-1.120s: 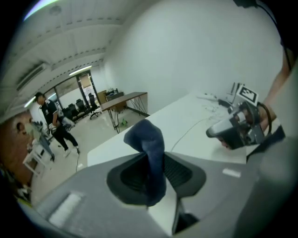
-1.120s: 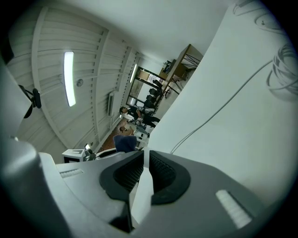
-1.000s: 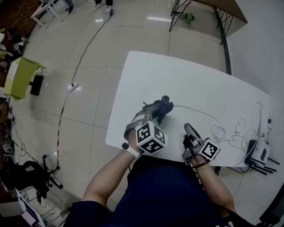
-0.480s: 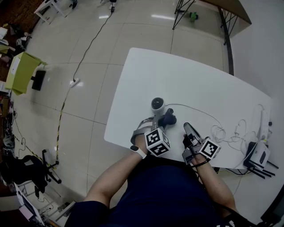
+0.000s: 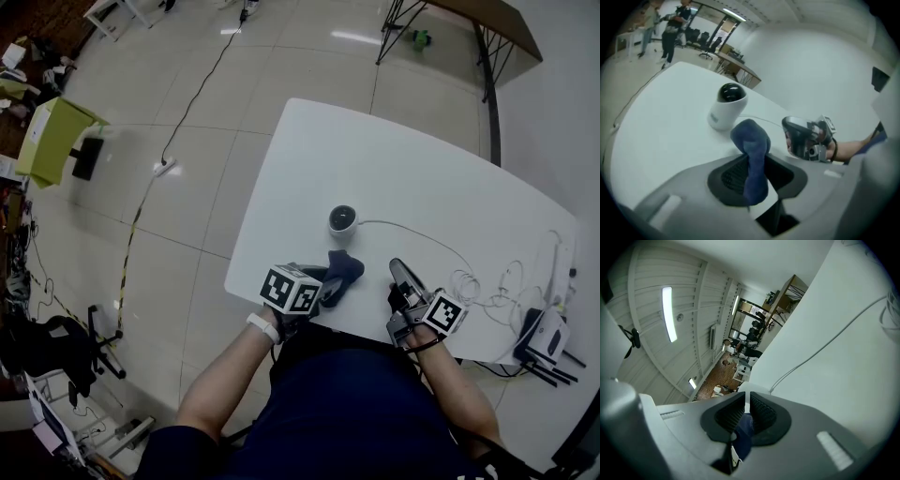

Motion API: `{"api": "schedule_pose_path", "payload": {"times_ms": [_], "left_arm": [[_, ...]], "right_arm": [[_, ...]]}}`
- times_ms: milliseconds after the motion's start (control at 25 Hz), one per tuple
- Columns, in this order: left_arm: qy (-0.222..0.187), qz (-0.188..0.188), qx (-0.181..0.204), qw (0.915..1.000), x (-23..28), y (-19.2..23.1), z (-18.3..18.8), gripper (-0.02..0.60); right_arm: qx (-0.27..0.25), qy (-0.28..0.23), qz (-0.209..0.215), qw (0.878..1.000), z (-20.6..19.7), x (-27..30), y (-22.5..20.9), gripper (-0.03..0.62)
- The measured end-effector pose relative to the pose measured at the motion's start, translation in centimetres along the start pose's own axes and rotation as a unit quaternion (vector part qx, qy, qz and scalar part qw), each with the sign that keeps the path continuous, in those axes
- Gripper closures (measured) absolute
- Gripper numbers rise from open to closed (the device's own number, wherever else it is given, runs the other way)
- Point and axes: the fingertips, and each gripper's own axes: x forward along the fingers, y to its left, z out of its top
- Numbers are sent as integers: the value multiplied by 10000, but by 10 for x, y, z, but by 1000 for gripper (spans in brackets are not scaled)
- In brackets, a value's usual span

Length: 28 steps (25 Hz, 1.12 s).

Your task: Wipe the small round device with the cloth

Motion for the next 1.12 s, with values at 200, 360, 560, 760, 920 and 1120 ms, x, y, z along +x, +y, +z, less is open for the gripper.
{"api": "schedule_pose_path", "payload": {"times_ms": [200,360,560,760,920,1120], "left_arm": [[-488,633,-938,9924,-18,58,-18,445],[-418,1450,-501,9873,-35,83,-22,389],[-518,2144,80,9753,-58,97,-15,362],[-1486,2392,730,9567,-96,81,21,397],[-2035,1472,1044,9623,-102,16,48,476],[-2535,1011,1851,9441,-102,-43,67,492]], "right_arm": [[-32,152,5,9999,-10,8,5,556],[-80,217,-42,9997,-16,16,9,556],[-211,247,14,9995,-21,27,26,556],[-1042,424,-146,9935,-19,35,55,556],[-1841,494,79,9816,-20,42,91,556],[-2732,378,407,9604,-13,39,137,556]]}}
